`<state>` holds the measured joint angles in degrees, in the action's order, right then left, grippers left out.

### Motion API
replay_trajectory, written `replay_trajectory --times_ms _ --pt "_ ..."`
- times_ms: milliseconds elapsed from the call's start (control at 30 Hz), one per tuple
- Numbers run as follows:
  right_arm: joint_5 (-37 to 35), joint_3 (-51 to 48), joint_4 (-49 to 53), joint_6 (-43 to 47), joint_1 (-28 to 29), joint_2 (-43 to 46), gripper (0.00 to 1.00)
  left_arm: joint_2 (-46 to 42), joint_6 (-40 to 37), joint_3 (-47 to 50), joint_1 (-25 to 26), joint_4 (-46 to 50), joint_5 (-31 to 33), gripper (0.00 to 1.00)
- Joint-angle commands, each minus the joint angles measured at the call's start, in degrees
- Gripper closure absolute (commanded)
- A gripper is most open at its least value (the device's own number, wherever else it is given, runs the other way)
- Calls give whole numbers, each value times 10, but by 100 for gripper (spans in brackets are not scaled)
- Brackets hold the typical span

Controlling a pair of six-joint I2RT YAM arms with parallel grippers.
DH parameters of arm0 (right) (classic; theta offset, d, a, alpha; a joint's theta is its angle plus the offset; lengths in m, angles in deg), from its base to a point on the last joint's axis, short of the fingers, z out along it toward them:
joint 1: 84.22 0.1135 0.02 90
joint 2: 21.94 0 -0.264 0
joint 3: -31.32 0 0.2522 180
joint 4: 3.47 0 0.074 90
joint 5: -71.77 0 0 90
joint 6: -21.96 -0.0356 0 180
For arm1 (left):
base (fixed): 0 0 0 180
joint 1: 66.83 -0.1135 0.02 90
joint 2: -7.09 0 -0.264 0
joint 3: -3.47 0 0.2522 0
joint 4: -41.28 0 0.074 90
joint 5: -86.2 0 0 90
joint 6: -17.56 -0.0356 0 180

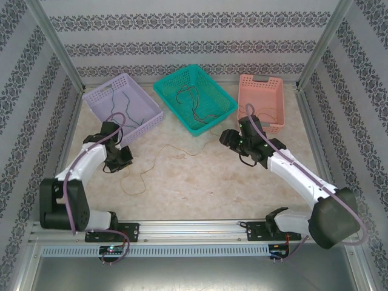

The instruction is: Untangle the cables

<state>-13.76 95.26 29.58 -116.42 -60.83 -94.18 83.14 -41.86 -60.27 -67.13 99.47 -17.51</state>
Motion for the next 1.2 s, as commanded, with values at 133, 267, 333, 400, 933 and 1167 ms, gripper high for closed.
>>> replay_trajectory --times_ms 133,267,333,400,933,1167 --pt "-32 48 -29 55 -43 -123 46 -79 29 -51 6 95 -4 100" --pt "2 46 -48 36 -72 -168 48 -102 38 -77 6 104 -8 100" --pt "1 48 -60 21 -74 -185 48 -105 42 -80 6 104 -19 100" --pt "2 49 -83 -3 -75 -204 49 -109 47 -78 6 102 -27 100" --pt "-54 99 -159 -105 -79 -321 58 -122 51 -70 6 99 -42 100" --pt "-58 89 -162 -127 -71 -334 64 -117 54 -71 6 95 -44 100"
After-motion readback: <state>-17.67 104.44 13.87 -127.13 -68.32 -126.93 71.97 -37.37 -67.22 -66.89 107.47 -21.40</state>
